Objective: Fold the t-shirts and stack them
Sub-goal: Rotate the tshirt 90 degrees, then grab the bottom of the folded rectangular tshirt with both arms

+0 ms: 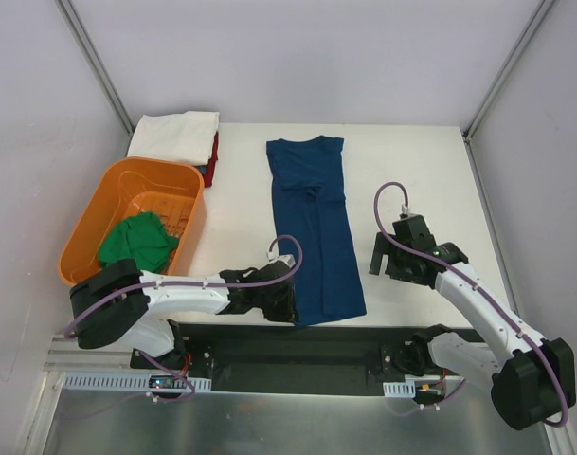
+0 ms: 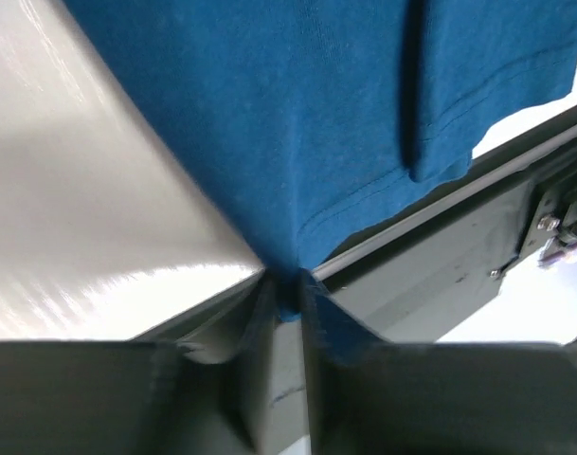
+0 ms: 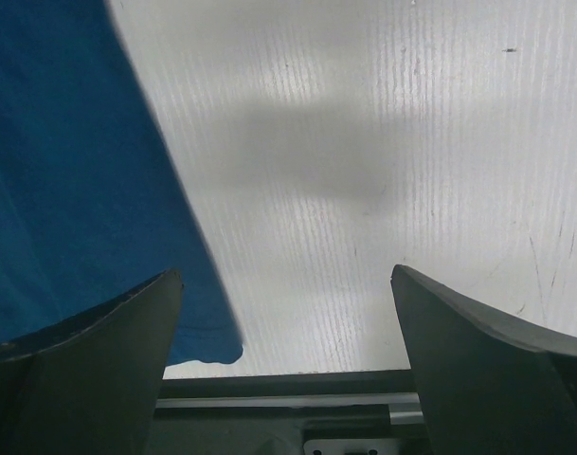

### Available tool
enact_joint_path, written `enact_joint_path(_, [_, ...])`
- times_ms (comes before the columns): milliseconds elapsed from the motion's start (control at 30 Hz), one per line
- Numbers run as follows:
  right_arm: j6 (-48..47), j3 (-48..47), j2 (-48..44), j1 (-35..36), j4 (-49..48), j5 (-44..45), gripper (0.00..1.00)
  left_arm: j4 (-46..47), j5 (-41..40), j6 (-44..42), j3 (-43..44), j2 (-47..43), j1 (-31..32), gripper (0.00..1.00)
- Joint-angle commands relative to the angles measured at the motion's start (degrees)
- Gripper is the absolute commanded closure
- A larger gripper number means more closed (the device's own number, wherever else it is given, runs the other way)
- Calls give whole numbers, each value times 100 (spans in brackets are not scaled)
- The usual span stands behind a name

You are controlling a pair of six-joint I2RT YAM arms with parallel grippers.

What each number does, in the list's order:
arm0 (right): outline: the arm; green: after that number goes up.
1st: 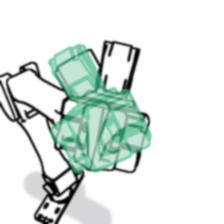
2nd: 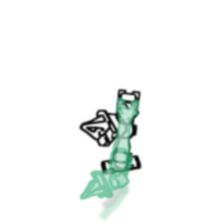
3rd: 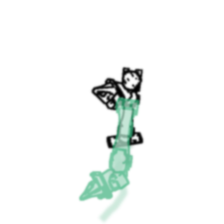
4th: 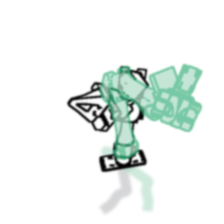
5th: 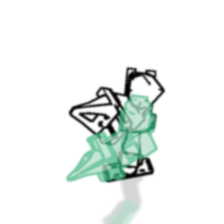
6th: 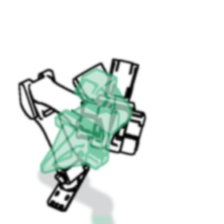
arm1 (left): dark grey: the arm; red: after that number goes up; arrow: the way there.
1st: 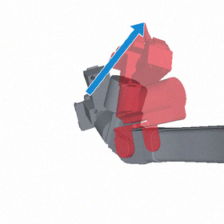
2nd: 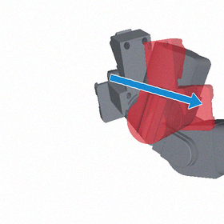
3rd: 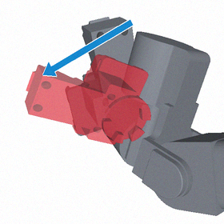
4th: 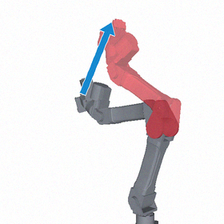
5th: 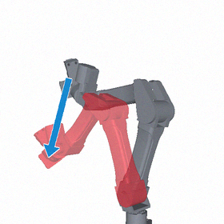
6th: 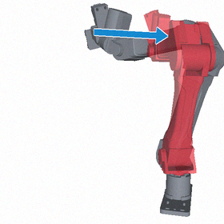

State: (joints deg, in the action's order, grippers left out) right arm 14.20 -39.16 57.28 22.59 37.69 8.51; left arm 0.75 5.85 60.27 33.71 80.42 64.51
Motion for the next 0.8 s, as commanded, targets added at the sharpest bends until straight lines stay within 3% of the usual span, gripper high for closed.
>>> enact_joint_path(0, [-189, 22, 29, -53, -148, -270, 3, 83, -13, 134, 162, 131, 62, 97])
enact_joint_path(100, [-391, -48, 134, -35, 18, -753, 3, -49, -109, 195, 179, 132, 62, 100])
enact_joint_path(233, [-523, 180, 118, -44, 2, -2148, 2, -392, -215, 310, 57, -114, 62, 100])
enact_joint_path(433, [-190, 716, -23, 192, -43, -2995, 1, -436, -303, 459, -348, -580, 70, 100])
enact_joint_path(600, [407, 559, -6, 1324, 632, -1665, 7, -436, -294, 433, -374, -721, 88, 100])
enact_joint_path(767, [1111, 374, 266, 2003, 792, -887, 13, -427, -286, 389, -339, -581, 158, 100])
